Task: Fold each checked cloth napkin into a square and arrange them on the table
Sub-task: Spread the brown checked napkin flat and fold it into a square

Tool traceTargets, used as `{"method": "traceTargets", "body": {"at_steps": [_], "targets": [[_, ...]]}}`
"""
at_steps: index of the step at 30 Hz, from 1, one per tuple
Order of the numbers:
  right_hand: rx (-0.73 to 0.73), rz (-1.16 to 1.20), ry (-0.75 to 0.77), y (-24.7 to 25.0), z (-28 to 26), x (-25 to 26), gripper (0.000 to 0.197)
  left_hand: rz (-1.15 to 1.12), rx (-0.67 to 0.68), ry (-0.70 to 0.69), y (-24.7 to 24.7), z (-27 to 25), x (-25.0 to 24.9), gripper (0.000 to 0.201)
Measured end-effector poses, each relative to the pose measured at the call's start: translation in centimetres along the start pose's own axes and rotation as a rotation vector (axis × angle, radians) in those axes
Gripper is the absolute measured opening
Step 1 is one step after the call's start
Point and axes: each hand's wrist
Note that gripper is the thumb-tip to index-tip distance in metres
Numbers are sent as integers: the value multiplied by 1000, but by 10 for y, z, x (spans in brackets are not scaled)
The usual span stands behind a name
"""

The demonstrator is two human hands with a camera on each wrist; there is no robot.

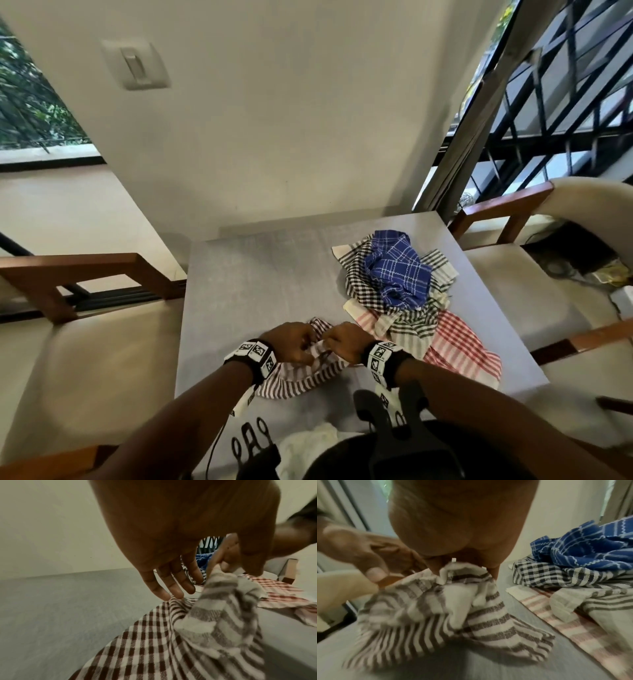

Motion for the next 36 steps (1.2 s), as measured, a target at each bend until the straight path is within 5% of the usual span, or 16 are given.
{"method": "traceTargets", "body": {"at_steps": [5, 10, 15, 22, 25, 30, 36], "targets": [[-157, 23, 6, 35, 12, 3, 33, 1, -254, -88, 4, -2, -4, 32], [-350, 148, 45, 82, 21, 21, 31, -76, -399, 14, 36, -7, 5, 30], [-240, -159, 139, 130, 30, 26, 38, -418, -684, 149, 93, -15, 25, 16], [-509, -293, 241, 202, 51, 43, 39, -452, -829, 119, 144, -34, 32, 13], [-408, -311, 219, 233, 56, 48, 49, -404, -850, 104, 167, -49, 42, 21], [-341, -446, 146, 270, 71, 36, 30, 64, -833, 123, 217, -61, 78, 32], [-456, -461, 87, 306, 95, 29, 21, -5, -907, 207, 278, -62, 98, 17]]}}
Point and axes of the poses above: each hand's wrist, its own z-axis towards the middle knuckle, its own y-axis out of the back of the hand, x = y × z, and after that the axes turned 14 degrees about y, right-handed
